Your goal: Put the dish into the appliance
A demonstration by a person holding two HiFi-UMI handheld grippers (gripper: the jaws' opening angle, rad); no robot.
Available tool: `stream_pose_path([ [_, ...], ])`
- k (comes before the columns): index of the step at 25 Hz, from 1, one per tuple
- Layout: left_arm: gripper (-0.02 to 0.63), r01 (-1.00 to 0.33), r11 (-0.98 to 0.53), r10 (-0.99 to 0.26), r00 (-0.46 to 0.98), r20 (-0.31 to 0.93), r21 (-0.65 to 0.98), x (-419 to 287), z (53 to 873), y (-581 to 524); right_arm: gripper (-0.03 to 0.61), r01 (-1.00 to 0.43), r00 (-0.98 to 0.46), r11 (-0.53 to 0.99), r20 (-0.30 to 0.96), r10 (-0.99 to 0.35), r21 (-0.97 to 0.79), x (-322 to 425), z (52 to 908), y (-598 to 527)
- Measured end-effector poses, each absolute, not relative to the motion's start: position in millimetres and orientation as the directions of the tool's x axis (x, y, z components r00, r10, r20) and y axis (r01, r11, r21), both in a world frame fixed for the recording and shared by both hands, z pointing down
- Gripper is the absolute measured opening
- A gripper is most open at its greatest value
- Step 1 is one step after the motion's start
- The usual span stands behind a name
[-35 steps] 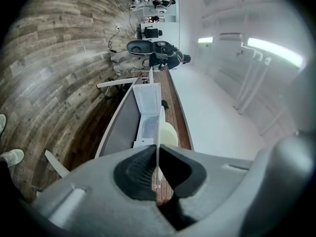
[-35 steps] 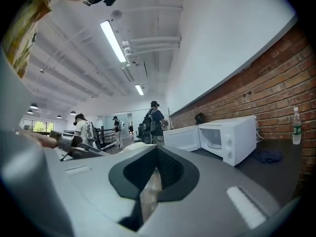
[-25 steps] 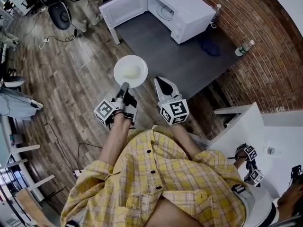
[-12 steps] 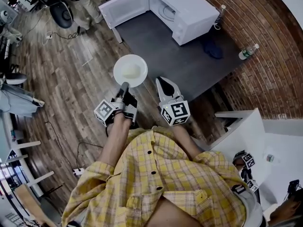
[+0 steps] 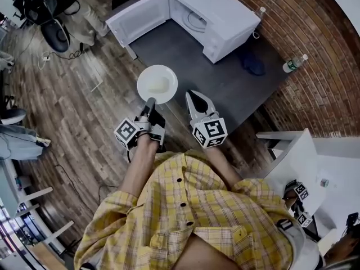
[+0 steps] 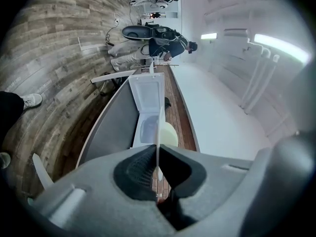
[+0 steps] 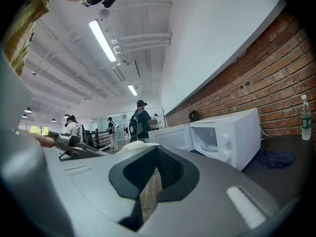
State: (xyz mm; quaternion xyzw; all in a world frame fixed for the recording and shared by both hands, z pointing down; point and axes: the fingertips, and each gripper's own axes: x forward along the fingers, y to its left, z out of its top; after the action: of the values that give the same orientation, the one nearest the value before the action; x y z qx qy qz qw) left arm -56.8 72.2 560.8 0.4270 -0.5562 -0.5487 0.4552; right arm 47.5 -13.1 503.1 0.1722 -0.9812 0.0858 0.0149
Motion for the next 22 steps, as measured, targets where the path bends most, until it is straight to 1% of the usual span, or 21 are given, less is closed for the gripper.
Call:
stream_pose_path([
  [4,0.012,0.029,0.030,-0.983,-0.178,0.034,0.999,-94.6,553.6,48.3,0.003,-0.386,-0.922,0.907,0.066,-0.381,-0.168,13.4,498.7,-34.7],
  [9,0.012,0.019,0.053,-0.994,-0.091,0.054,0.998,-134.1,547.9,17.3,0.002,-0.478,-0.878,0.858,0.075,-0.473,-0.186,-19.5,488.4,-63.7],
  [14,0.012,0.015,0.068,-0.997,-0.030,0.069,0.998,-169.4,532.2,-13.1,0.002,-0.502,-0.865,0.842,0.093,-0.494,-0.198,-59.3,473.9,-81.3],
  [18,0.012,-0.013,0.092,-0.995,0.035,0.092,0.996,-194.4,535.7,-31.8,0.002,-0.554,-0.832,0.810,0.101,-0.545,-0.192,-79.0,472.8,-95.3],
  [22,0.012,-0.009,0.081,-0.991,0.104,0.081,0.997,-209.9,537.5,-53.6,0.002,-0.611,-0.791,0.771,0.122,-0.599,-0.179,-89.5,478.0,-104.0],
])
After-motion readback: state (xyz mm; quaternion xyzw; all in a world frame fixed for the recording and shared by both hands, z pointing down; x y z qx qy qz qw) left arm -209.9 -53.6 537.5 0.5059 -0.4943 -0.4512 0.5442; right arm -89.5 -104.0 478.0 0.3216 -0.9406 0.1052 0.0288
